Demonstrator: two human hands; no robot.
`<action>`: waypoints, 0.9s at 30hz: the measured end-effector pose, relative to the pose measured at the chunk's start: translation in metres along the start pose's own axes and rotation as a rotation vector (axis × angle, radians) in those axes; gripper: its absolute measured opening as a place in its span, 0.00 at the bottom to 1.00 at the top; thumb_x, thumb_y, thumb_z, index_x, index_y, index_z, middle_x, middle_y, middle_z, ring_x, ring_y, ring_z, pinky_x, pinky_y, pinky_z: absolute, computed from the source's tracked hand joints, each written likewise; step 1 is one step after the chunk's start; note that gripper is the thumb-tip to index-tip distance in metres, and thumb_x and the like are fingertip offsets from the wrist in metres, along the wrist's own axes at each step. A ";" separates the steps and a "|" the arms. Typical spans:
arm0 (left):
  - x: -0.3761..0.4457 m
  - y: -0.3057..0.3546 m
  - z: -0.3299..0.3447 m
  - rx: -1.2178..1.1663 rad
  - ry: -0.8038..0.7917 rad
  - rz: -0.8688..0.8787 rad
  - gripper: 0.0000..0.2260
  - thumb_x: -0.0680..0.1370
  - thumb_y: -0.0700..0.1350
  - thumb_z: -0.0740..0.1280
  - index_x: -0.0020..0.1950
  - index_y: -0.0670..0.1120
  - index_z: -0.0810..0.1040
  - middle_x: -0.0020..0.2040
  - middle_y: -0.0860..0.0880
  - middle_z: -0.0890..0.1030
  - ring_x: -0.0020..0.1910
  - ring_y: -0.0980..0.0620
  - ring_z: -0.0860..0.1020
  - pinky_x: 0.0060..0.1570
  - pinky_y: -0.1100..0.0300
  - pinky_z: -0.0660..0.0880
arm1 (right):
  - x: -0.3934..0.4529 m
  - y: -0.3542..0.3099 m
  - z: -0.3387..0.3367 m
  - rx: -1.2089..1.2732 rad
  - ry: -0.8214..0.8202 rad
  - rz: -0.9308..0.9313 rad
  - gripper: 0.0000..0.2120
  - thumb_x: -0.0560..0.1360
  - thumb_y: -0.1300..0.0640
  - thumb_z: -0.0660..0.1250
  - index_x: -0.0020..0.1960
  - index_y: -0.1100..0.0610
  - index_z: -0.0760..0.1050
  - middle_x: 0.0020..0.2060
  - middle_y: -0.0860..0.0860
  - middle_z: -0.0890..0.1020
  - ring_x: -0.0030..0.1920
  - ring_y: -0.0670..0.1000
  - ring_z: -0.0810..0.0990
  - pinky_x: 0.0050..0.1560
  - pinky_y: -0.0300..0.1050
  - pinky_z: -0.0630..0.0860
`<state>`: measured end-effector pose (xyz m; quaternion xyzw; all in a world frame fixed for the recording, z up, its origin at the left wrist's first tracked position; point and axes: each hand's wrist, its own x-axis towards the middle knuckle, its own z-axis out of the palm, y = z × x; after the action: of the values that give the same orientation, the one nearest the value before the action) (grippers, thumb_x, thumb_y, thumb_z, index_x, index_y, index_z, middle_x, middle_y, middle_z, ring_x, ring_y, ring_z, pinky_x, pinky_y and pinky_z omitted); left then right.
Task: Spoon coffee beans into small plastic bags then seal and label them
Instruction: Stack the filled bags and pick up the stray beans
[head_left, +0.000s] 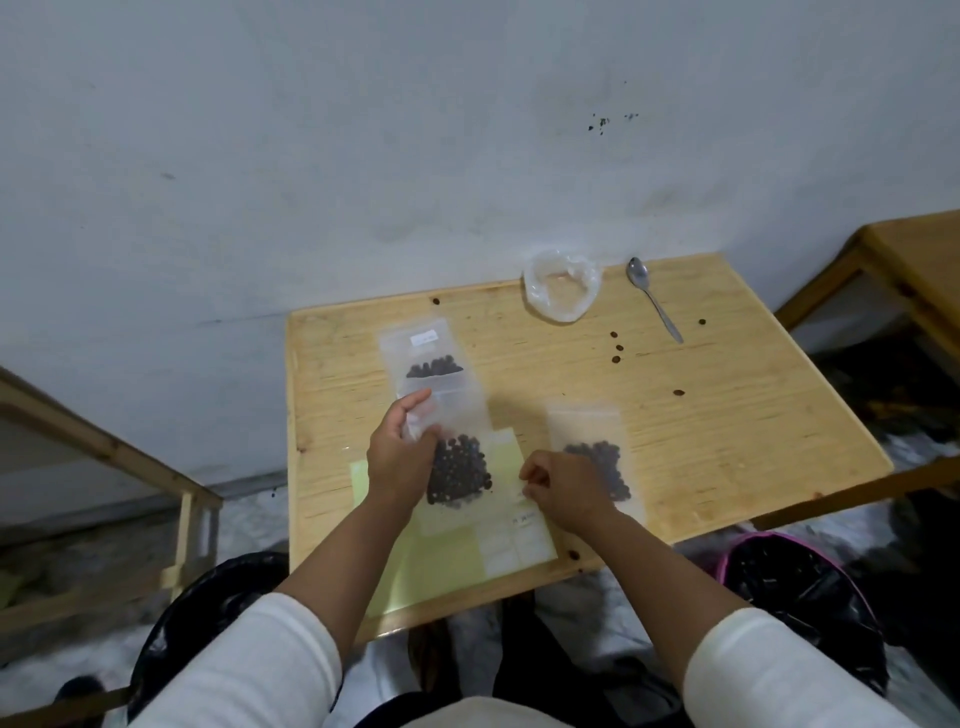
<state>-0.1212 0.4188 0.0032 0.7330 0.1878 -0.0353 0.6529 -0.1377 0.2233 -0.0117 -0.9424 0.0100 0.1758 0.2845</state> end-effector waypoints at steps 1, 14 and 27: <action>0.000 0.000 -0.002 0.003 0.004 0.007 0.17 0.74 0.40 0.67 0.56 0.61 0.76 0.60 0.53 0.78 0.60 0.49 0.75 0.60 0.47 0.73 | 0.002 -0.002 -0.003 0.050 0.056 0.017 0.04 0.73 0.62 0.68 0.48 0.57 0.77 0.43 0.52 0.81 0.42 0.47 0.76 0.37 0.30 0.68; -0.001 0.036 -0.010 -0.006 -0.064 0.141 0.20 0.74 0.37 0.66 0.60 0.60 0.74 0.61 0.56 0.75 0.63 0.52 0.73 0.64 0.50 0.70 | 0.026 -0.109 -0.052 0.402 0.298 -0.193 0.06 0.71 0.64 0.67 0.43 0.57 0.70 0.33 0.49 0.74 0.31 0.45 0.71 0.32 0.31 0.68; -0.007 0.057 -0.011 -0.113 -0.009 0.182 0.12 0.75 0.45 0.69 0.57 0.56 0.77 0.57 0.63 0.77 0.59 0.65 0.71 0.57 0.67 0.64 | 0.030 -0.125 -0.050 0.223 0.348 -0.307 0.05 0.71 0.65 0.64 0.41 0.58 0.69 0.30 0.51 0.73 0.32 0.51 0.72 0.36 0.49 0.72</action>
<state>-0.1114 0.4237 0.0605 0.7089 0.1192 0.0313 0.6944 -0.0785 0.3036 0.0842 -0.9118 -0.0650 -0.0366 0.4038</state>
